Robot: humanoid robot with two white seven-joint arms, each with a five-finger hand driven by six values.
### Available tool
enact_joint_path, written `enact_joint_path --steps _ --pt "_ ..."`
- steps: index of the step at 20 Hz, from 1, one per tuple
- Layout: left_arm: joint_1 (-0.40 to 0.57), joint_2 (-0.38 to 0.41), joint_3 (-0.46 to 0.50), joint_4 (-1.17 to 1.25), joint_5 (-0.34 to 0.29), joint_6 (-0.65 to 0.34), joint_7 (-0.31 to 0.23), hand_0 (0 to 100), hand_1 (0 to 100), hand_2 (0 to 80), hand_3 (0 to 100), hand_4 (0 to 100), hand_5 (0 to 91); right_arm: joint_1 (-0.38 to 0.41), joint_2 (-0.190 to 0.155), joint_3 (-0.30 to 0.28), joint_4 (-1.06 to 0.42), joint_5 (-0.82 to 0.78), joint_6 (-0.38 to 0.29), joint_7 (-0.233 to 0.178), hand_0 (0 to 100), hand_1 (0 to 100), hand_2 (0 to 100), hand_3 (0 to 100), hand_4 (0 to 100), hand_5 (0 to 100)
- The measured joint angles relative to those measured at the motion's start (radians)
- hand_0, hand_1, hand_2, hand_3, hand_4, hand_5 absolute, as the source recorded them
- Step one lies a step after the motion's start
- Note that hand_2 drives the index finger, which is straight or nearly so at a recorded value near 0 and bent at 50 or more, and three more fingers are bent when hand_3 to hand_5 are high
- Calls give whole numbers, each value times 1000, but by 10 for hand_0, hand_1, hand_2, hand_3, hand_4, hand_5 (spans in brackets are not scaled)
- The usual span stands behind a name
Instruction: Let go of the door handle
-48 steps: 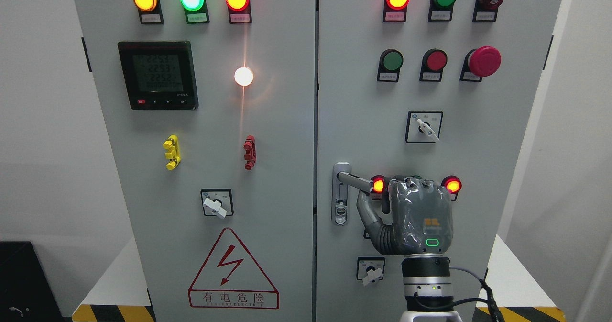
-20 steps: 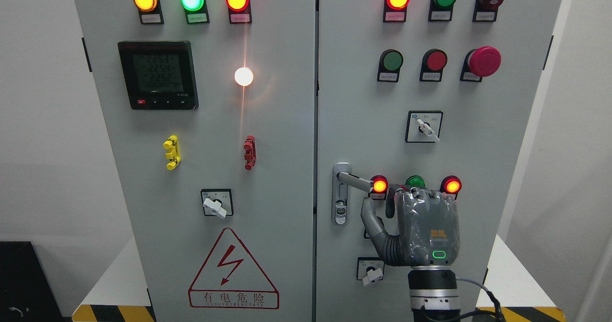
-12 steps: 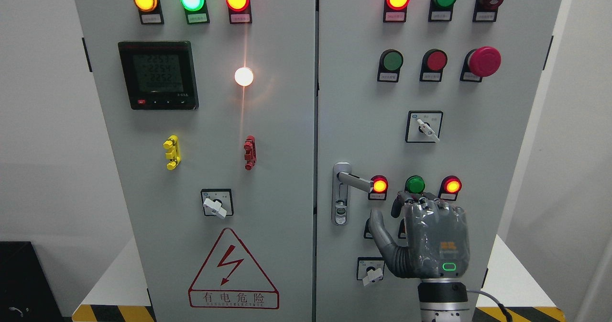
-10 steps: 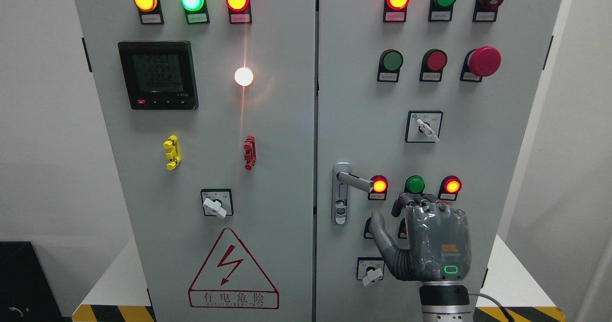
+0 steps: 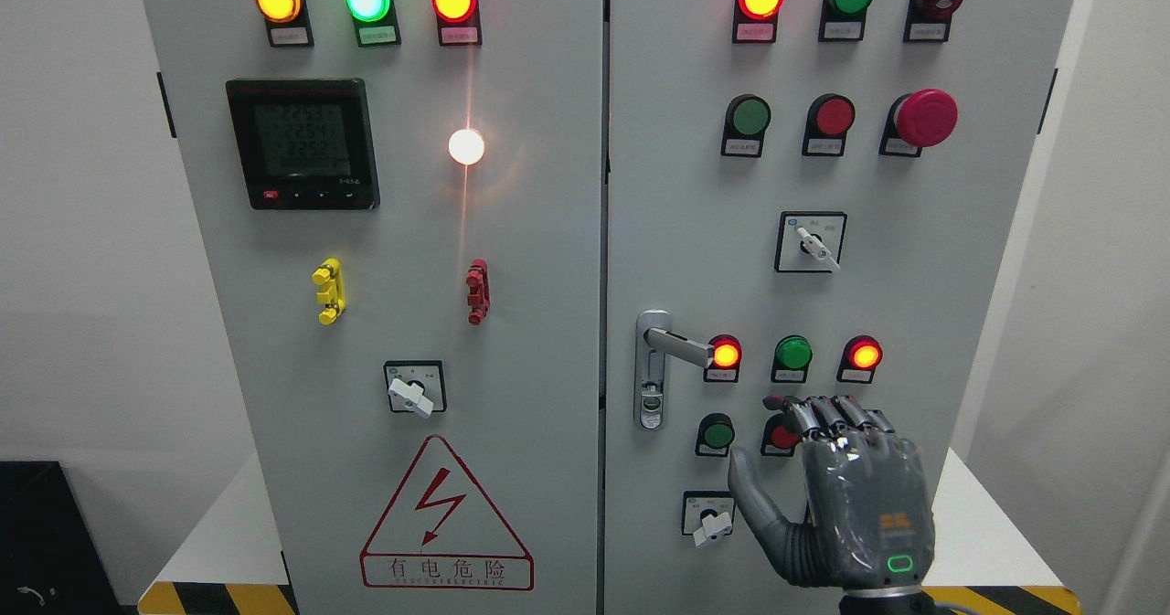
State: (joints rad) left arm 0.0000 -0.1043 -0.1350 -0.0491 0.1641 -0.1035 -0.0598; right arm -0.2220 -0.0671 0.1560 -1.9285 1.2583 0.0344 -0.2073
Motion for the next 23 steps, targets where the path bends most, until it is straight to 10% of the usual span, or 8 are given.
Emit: enact_joint_path --steps 8,23 --pt "0 0 0 0 0 0 0 120 556 0 0 0 0 62 -44 -76 -32 -74 -182 -48 491 197 0 13 1 11" --pt "0 0 0 0 0 0 0 120 556 0 0 0 0 93 -68 -175 -61 -186 -271 -56 451 191 0 0 0 0"
